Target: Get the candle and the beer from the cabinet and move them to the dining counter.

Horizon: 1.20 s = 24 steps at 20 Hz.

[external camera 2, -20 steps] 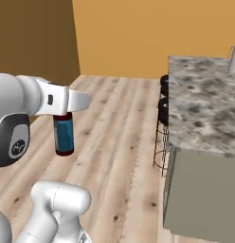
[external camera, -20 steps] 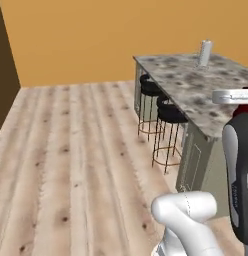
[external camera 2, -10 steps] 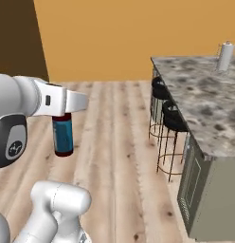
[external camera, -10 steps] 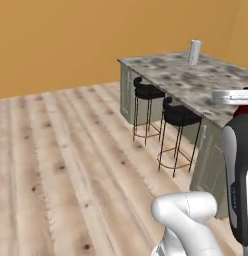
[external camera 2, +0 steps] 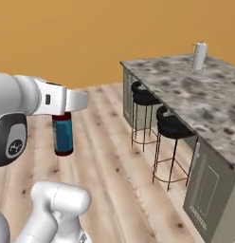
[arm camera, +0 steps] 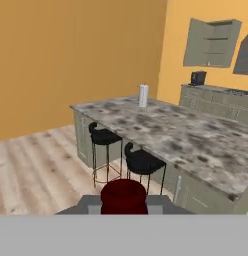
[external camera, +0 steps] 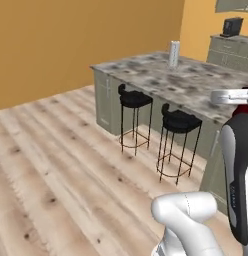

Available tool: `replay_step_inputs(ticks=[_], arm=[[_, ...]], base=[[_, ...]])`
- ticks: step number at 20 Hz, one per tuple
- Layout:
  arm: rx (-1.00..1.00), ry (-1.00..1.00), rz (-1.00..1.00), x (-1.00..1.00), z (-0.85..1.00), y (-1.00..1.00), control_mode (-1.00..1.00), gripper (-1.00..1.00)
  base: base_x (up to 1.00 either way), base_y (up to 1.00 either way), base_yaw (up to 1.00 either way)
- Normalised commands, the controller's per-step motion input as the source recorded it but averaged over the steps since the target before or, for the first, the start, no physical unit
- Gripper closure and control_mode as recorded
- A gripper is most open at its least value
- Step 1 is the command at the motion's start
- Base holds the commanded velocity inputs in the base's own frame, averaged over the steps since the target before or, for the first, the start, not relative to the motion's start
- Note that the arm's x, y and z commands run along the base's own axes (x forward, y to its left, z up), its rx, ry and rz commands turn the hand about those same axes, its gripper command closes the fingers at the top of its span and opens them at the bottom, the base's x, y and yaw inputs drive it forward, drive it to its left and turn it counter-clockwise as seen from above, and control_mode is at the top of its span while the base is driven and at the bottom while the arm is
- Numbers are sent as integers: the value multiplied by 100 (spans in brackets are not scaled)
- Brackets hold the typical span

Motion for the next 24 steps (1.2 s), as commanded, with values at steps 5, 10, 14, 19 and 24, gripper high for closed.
replay_step_inputs(ticks=[5, 10, 14, 19, 24], arm=[[0, 0, 0, 0, 0, 0, 100, 100], [0, 0, 0, 0, 0, 0, 100, 100], [0, 0, 0, 0, 0, 0, 100, 100], [0, 0, 0, 0, 0, 0, 100, 100], [0, 0, 0, 0, 0, 0, 100, 100]], base=[[92, 100, -51], [92, 100, -50], [98, 100, -53], [100, 100, -53], [100, 100, -52]])
